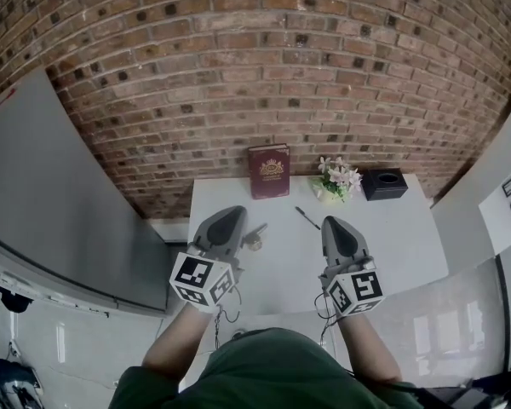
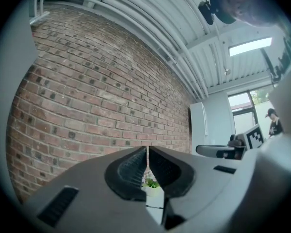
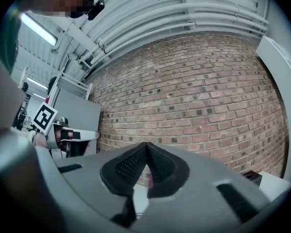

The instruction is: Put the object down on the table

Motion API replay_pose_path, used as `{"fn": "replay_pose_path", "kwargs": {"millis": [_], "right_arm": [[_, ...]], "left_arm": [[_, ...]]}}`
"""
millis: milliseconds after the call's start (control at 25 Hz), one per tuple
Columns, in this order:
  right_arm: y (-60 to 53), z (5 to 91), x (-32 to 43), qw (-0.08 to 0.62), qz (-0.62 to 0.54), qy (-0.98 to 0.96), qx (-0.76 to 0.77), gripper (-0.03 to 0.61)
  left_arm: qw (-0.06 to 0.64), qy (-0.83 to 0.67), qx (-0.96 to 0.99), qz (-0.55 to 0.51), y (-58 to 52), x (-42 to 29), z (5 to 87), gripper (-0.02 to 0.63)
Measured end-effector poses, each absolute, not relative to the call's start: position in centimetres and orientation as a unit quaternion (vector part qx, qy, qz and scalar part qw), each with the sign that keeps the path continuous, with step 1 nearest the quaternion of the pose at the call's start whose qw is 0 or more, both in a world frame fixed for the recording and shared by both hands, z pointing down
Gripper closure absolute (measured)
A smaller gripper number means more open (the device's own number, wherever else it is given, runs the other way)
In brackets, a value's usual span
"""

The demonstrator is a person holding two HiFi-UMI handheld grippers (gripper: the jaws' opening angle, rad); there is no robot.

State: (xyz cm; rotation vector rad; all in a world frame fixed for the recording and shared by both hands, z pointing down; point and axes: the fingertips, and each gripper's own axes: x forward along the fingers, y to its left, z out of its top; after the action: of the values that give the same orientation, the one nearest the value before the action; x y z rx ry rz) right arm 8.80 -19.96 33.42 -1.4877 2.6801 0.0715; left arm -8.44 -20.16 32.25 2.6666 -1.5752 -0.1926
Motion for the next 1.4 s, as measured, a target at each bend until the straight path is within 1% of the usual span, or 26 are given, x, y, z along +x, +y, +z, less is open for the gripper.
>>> {"fn": "replay_pose_path", "kwargs": {"millis": [1400], "right_arm": [[-21.8, 34.6, 9.4, 0.026, 0.010, 0.877, -0.480, 0.575]], "left_arm": [[0.034, -0.516, 0.854, -0.054, -22.0, -7.9, 33.5, 0.598]]}}
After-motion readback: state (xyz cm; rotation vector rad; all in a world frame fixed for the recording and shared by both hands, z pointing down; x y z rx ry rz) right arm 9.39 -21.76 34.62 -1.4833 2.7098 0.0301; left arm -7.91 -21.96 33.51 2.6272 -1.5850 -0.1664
